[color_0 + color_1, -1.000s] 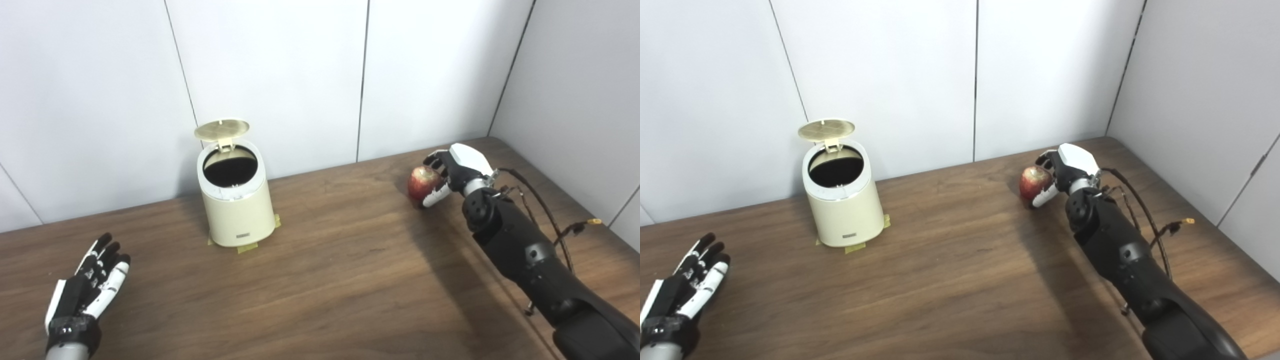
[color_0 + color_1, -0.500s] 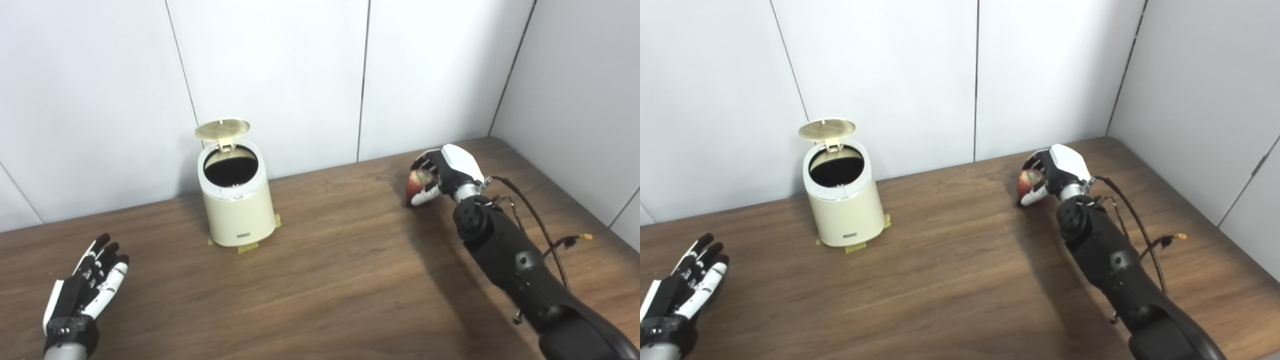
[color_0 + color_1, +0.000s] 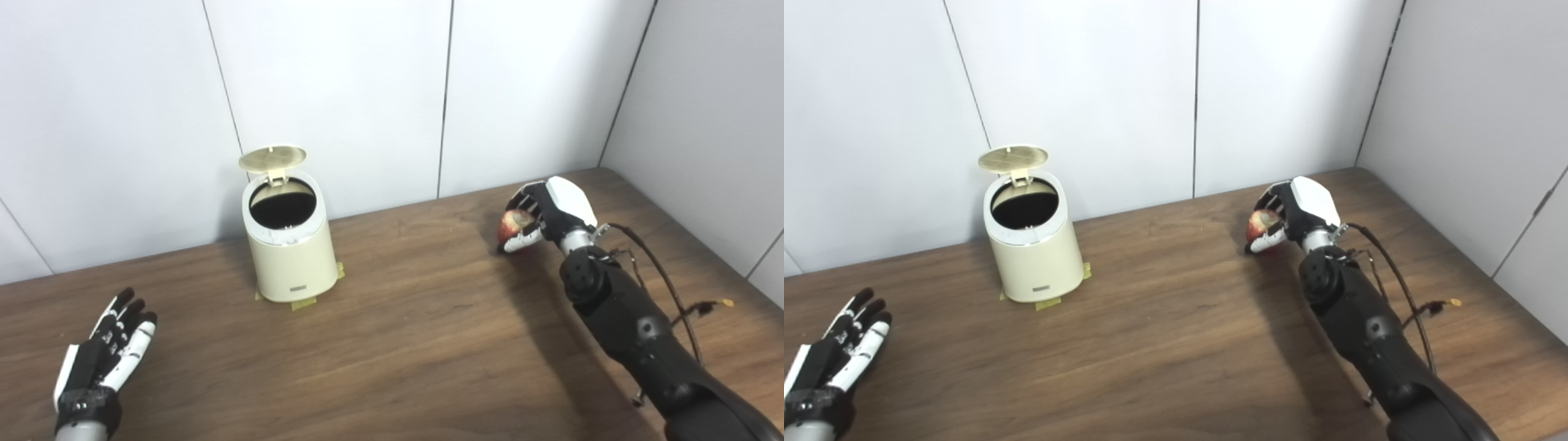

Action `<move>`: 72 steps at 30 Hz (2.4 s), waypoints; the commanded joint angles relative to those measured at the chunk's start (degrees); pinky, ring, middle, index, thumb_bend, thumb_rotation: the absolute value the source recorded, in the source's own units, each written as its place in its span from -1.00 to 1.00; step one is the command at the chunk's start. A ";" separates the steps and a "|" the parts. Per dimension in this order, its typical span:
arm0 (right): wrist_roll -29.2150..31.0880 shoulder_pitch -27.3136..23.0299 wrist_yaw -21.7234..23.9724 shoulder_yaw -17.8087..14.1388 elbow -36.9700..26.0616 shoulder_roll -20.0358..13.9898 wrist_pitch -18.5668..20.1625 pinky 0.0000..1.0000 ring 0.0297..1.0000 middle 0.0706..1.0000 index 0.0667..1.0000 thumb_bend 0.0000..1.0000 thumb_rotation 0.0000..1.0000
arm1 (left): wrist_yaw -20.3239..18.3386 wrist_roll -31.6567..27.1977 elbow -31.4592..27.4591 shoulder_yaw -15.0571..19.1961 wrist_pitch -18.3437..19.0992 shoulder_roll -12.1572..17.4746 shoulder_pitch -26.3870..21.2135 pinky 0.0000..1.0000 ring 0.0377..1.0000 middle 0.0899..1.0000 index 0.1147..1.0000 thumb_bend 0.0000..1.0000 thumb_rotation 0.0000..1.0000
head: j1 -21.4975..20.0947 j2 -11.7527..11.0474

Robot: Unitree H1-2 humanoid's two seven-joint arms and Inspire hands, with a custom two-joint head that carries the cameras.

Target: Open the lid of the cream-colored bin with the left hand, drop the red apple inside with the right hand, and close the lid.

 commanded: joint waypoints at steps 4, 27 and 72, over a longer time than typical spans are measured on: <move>-0.83 -1.53 -2.95 -1.89 -11.50 -0.92 -3.96 -0.11 -0.18 -0.13 -0.06 0.03 -1.00 | 0.45 -0.56 -2.22 0.01 -0.73 -0.05 -1.93 0.92 0.88 0.86 0.92 -0.26 -0.32 | 0.61 -0.22; -3.90 -8.96 6.61 4.29 -34.73 12.03 -7.09 -0.33 -0.22 -0.07 -0.07 0.00 -1.00 | 0.67 -0.23 0.96 -2.02 -4.79 -1.86 -1.47 0.94 0.90 0.87 0.93 -0.25 -0.33 | 7.80 -3.12; -4.43 -21.41 0.31 9.02 -1.89 25.29 -16.60 -0.29 -0.21 -0.07 -0.06 0.00 -1.00 | 5.08 3.79 -1.03 -4.29 -4.06 -4.94 -0.96 0.90 0.85 0.80 0.85 -0.28 -0.38 | 14.25 -4.44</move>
